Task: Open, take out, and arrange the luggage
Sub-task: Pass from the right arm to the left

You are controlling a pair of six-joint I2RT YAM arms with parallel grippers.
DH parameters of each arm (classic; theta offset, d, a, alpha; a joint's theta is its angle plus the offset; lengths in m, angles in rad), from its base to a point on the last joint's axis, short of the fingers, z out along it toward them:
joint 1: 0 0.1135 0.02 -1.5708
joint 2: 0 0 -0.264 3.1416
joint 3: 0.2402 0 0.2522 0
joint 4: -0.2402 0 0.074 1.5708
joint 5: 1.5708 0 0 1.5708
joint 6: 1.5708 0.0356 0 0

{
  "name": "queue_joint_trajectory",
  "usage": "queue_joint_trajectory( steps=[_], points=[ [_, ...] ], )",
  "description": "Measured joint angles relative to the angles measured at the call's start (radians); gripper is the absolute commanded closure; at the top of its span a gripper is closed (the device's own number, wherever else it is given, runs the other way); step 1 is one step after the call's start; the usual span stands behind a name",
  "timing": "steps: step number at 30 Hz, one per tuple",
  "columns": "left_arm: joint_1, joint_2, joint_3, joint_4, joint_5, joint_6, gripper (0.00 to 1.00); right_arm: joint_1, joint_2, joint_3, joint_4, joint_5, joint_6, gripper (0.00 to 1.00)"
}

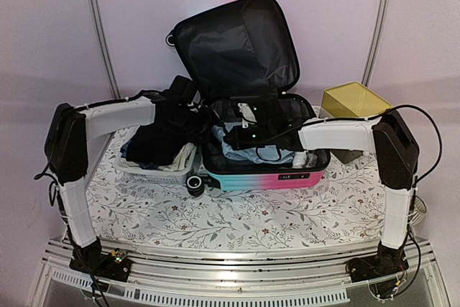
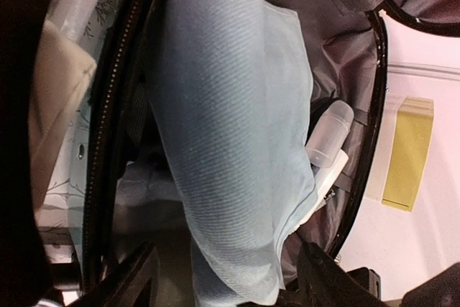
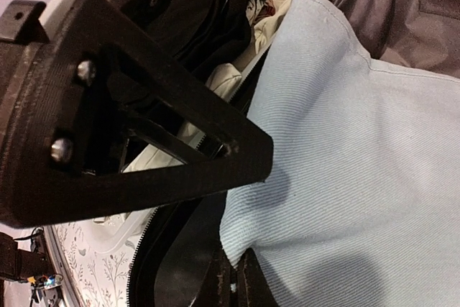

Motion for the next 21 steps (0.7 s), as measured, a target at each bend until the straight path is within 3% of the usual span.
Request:
queue_joint_trajectory(
  steps=[3, 7, 12, 21],
  points=[
    [0.000, 0.021, 0.010, -0.002, 0.008, -0.011, 0.67, 0.001, -0.008, -0.006, 0.003, -0.003, -0.010, 0.95],
    [0.003, 0.089, 0.043, 0.032, 0.014, -0.005, 1.00, 0.004, -0.019, -0.019, 0.010, -0.007, -0.024, 0.78],
    [0.014, 0.142, 0.056, 0.036, 0.000, 0.031, 1.00, 0.024, -0.106, -0.089, 0.068, -0.021, -0.034, 0.59],
    [0.026, 0.123, 0.157, -0.088, -0.090, 0.191, 1.00, 0.024, -0.317, -0.244, 0.132, 0.063, -0.045, 0.58]
  ],
)
